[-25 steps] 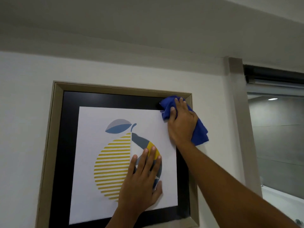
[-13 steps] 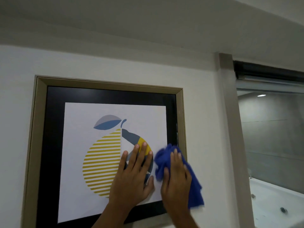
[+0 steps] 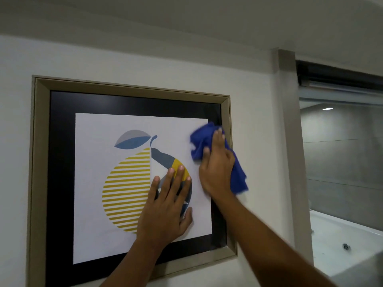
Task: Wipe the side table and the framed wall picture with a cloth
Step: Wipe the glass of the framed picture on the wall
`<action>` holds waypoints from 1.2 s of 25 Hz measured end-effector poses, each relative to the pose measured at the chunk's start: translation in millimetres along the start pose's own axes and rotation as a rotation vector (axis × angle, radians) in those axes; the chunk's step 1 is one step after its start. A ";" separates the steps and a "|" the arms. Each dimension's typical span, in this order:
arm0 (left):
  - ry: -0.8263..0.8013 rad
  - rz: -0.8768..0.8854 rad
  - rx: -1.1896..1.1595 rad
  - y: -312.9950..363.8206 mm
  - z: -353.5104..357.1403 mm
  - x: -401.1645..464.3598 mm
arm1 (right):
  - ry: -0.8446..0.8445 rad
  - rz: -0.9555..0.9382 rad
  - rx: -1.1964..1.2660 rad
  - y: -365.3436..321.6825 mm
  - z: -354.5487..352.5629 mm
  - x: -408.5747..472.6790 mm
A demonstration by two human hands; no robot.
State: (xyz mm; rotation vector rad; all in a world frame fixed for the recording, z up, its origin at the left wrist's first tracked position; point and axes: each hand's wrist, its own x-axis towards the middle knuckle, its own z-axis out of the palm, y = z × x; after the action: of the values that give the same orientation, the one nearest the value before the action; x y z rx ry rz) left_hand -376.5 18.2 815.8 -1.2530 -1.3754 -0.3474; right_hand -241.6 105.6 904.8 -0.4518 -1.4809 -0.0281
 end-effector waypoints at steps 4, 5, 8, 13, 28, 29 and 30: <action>0.005 -0.005 0.000 0.6 -0.2 -0.1 | 0.009 0.135 0.098 -20.3 5.1 58.8; 0.006 -0.008 -0.002 0.8 -0.5 -0.1 | 0.025 0.133 0.125 -15.8 6.8 38.7; 0.016 -0.004 -0.006 0.7 -0.1 1.3 | 0.037 0.146 0.176 6.2 8.7 -57.8; -0.009 0.008 0.006 -0.7 1.3 0.5 | -0.029 0.271 0.160 33.9 10.6 -181.8; 0.038 0.005 0.017 -0.2 2.2 1.3 | 0.211 -0.015 0.314 6.5 25.9 35.3; 0.048 0.002 0.021 0.0 2.3 1.5 | 0.226 -0.020 0.328 10.9 24.4 11.8; 0.053 -0.003 0.022 0.8 1.8 1.4 | 0.215 -0.018 0.335 16.9 21.7 -16.5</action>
State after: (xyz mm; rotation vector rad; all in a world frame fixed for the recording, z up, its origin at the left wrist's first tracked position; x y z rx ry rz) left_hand -376.5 20.6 816.2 -1.2162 -1.3329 -0.3637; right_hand -259.1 123.6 884.7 -0.1573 -1.2478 0.1516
